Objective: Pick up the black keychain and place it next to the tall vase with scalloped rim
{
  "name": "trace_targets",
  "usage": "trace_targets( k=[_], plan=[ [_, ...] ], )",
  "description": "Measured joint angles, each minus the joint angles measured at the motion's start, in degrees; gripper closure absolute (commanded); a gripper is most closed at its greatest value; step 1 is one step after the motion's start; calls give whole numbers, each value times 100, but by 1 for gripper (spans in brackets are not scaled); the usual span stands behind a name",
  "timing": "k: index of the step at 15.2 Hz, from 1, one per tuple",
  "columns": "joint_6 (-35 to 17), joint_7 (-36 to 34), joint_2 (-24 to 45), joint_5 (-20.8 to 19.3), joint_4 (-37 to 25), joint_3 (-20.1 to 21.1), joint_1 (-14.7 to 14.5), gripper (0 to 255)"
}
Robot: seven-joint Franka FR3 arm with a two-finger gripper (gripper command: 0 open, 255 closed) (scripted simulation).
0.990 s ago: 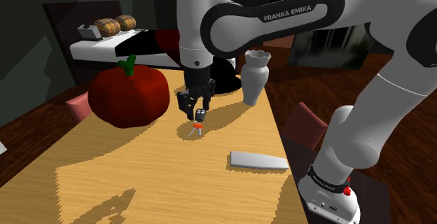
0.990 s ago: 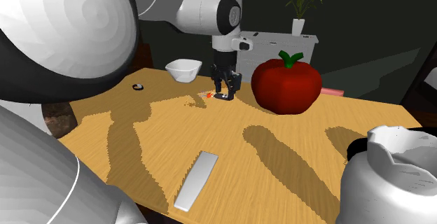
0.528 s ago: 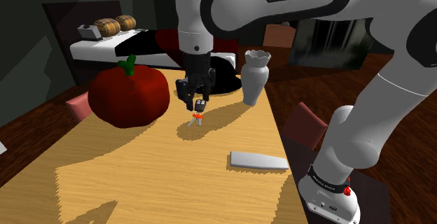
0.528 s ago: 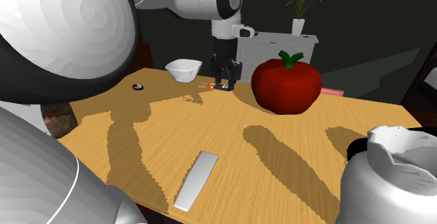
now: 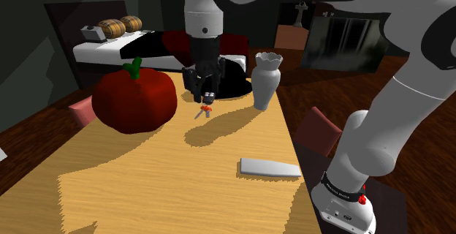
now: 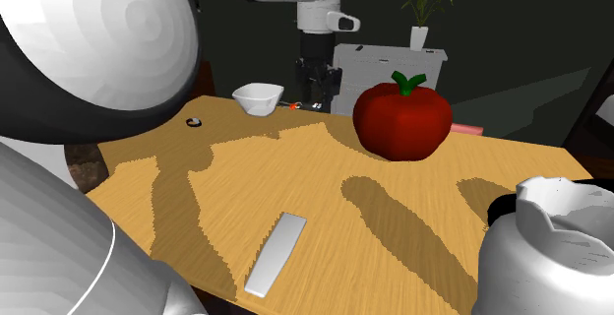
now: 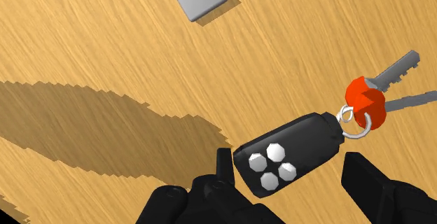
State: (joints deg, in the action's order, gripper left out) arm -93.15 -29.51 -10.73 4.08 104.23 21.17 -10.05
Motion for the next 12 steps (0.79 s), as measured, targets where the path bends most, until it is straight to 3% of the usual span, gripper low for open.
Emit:
trace_targets(
  k=[12],
  plan=[
    [931, -84, 260, -88, -1176, 21, 9, 255]
  ],
)
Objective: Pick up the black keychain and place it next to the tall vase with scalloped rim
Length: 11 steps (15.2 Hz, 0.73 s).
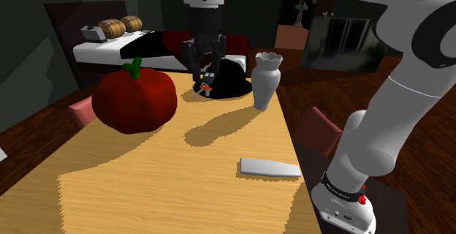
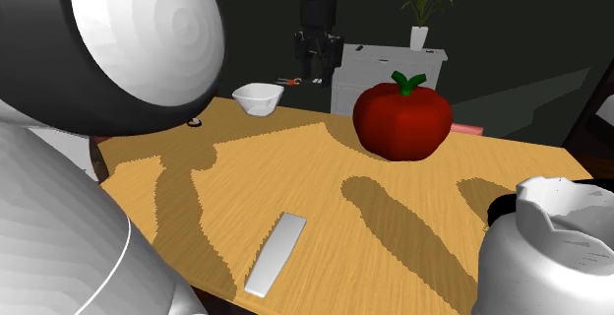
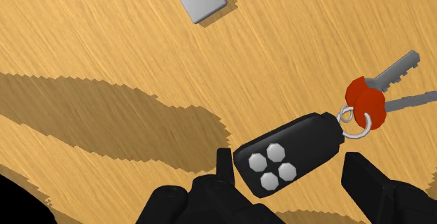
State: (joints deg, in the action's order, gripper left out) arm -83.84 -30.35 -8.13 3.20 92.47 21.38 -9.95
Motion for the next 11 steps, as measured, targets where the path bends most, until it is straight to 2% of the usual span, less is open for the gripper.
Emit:
trace_targets(
  k=[6, 11],
  plan=[
    [533, -64, 249, -83, -767, 33, -6, 255],
    [577, 469, -444, 83, -137, -319, 181, 255]
  ],
)
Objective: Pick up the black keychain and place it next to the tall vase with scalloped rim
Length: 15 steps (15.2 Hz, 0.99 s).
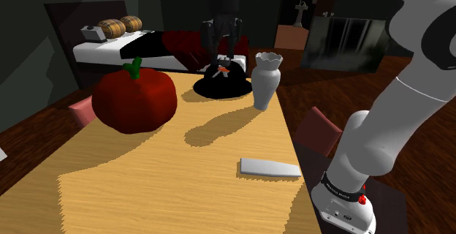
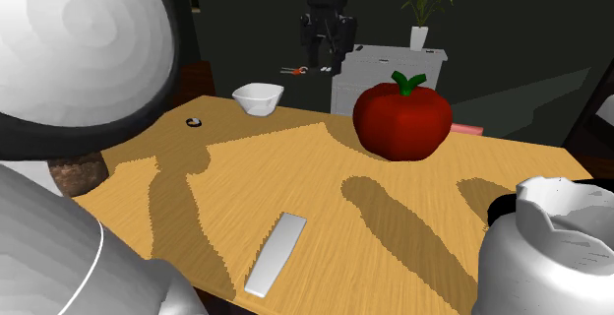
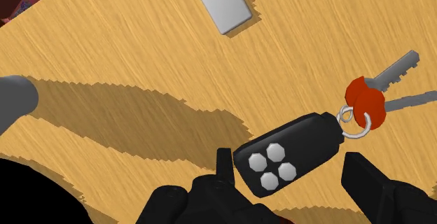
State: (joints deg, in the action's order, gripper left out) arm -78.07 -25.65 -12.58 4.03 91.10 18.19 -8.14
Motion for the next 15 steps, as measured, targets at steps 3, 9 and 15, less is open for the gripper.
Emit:
trace_targets(
  k=[3, 9, 15],
  plan=[
    [30, 474, -530, 54, 505, -337, 127, 255],
    [89, 1318, -1342, -39, 1288, -965, 313, 255],
    [225, 2099, -1939, -301, 1770, -1577, 477, 255]
  ],
)
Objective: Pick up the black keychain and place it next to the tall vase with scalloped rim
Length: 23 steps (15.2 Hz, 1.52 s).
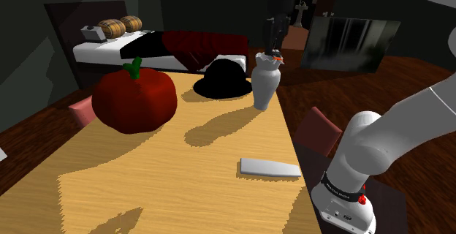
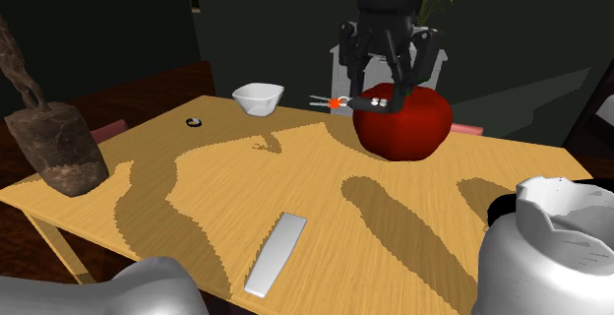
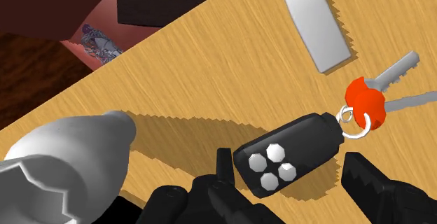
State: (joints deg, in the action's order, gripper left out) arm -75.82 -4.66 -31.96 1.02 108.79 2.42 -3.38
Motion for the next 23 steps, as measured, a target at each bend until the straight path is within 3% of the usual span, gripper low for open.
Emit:
trace_targets(
  k=[12, 23],
  plan=[
    [165, 1664, -606, -864, 370, -1355, 356, 255],
    [-504, 1703, -962, -980, 1388, -1473, 414, 255]
  ],
)
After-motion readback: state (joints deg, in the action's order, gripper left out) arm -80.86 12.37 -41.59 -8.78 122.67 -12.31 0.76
